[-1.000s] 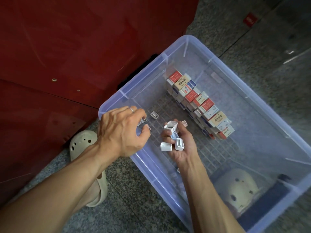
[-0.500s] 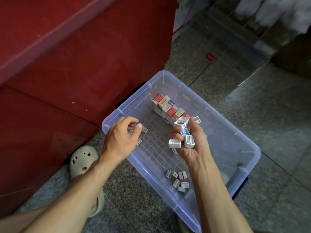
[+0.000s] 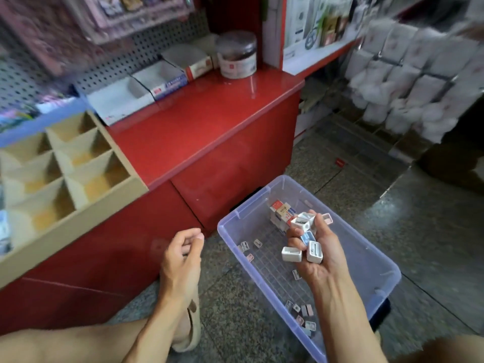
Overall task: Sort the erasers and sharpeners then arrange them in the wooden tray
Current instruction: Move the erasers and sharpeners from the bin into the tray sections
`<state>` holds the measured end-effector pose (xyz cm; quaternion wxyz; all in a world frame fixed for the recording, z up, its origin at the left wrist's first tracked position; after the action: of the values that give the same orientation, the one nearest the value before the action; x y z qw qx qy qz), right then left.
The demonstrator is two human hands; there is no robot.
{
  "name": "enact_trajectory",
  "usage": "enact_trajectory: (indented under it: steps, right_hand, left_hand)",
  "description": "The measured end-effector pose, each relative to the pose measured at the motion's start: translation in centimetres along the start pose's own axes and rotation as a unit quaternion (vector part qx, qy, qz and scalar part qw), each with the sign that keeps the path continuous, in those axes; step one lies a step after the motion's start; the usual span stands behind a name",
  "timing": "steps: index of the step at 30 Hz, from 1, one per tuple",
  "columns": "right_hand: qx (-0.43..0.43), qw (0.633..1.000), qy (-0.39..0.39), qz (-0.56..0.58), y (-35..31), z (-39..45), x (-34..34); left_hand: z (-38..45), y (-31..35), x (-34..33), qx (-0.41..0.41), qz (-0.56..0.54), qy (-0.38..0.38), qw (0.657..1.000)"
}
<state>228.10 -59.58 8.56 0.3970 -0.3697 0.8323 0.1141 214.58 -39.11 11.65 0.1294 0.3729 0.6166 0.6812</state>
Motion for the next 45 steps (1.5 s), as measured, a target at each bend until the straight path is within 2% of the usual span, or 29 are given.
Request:
enact_trajectory:
  steps: [7, 12, 24, 28, 32, 35, 40, 45]
  right_hand:
    - [-0.029, 0.996, -0.071, -0.037, 5.3, -6.5, -5.4]
    - [-0.062, 0.984, -0.153, -0.066, 10.2, -9.0, -10.0]
    - [-0.133, 0.948, -0.218, -0.192, 25.4, -9.4, -20.9]
    - [-0.161, 0.937, -0.219, -0.218, 29.2, -7.7, -22.1]
    - [-0.16, 0.919, -0.27, -0.24, 32.3, -7.0, -22.7]
    - [-0.168, 0.919, -0.253, -0.25, 33.6, -6.2, -22.7]
    - [-0.151, 0.93, -0.219, -0.254, 34.3, -5.4, -24.0]
    - [-0.152, 0.926, -0.191, -0.288, 34.5, -3.3, -25.6]
  left_hand:
    - [-3.5, 3.6, 8.4, -0.013, -0.017, 0.071, 0.997]
    - [-4.7, 4.9, 12.7, -0.035, -0.05, 0.119, 0.991]
    - [-3.5, 6.7, 19.9, -0.108, -0.166, 0.169, 0.965]
    - [-2.7, 7.2, 22.4, -0.142, -0.221, 0.18, 0.948]
    - [-2.1, 7.3, 23.9, -0.154, -0.202, 0.189, 0.948]
    - [-1.7, 6.7, 25.1, -0.135, -0.22, 0.198, 0.946]
    - [-0.8, 5.3, 26.9, -0.069, -0.28, 0.166, 0.943]
    - [2.4, 4.3, 31.0, -0.034, -0.245, 0.182, 0.952]
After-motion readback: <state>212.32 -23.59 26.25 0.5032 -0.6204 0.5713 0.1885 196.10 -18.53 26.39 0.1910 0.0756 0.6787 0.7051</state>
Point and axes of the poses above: each hand's wrist, its own z-axis towards the middle knuckle, its own x-axis out of the back of the hand, y = z × x, the point moved 5 cm from there along z, towards the middle knuckle, and after that the axes turned 6 degrees about -x, right-handed, at the moved point
